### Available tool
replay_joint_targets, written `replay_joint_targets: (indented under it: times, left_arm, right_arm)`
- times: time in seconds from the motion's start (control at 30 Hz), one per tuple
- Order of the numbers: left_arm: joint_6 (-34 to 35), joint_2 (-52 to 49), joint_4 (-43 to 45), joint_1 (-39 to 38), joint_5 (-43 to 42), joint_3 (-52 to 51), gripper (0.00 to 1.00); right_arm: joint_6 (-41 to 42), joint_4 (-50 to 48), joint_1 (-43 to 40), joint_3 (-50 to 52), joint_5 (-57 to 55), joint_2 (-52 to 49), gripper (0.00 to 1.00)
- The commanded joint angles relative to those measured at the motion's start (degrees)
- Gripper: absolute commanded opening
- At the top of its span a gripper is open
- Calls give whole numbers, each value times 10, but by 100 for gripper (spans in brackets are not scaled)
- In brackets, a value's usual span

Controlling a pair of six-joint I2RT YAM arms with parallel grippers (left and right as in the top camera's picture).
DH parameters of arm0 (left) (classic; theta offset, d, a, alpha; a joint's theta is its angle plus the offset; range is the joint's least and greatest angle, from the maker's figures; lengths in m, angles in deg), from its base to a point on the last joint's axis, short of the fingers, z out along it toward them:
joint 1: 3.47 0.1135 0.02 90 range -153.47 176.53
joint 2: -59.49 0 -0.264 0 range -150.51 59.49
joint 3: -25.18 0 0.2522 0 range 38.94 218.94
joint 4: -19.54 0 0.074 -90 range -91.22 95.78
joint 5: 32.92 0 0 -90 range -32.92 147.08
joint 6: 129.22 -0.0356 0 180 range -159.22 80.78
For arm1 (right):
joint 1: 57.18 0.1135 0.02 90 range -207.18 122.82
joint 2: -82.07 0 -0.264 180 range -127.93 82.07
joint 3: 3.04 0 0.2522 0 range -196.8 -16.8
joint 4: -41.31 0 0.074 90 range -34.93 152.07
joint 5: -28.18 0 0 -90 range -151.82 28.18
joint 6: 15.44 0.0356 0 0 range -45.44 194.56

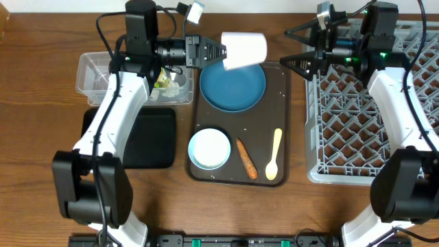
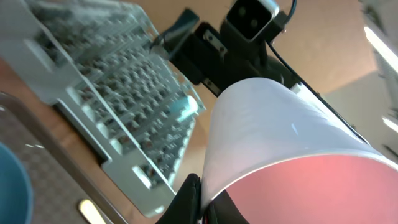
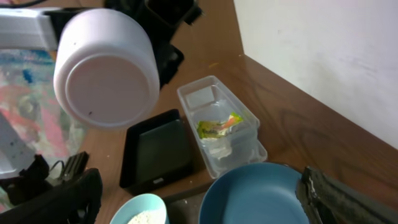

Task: Sort waste into correct bins and load items into the dishwasher rack
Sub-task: 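Hold the pink cup out toward the right gripper for handover, then close the right gripper on the pink cup and open the left gripper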

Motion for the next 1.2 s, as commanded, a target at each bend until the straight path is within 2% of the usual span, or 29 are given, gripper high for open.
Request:
replay_joint_targets:
  times: [0.0,0.8,1.17]
  left_arm:
    - [-14,-24,4,-2,-65,8,6]
    - [0,-40,6,-7,-57,8,6]
    - [0,-40,6,-9,-57,8,6]
  right_arm:
    - [-41,-12,17,-1,65,-5,99]
    - [-40,-49,84,-1,64,-5,99]
    - [-38,-53,112,-1,57,-5,79]
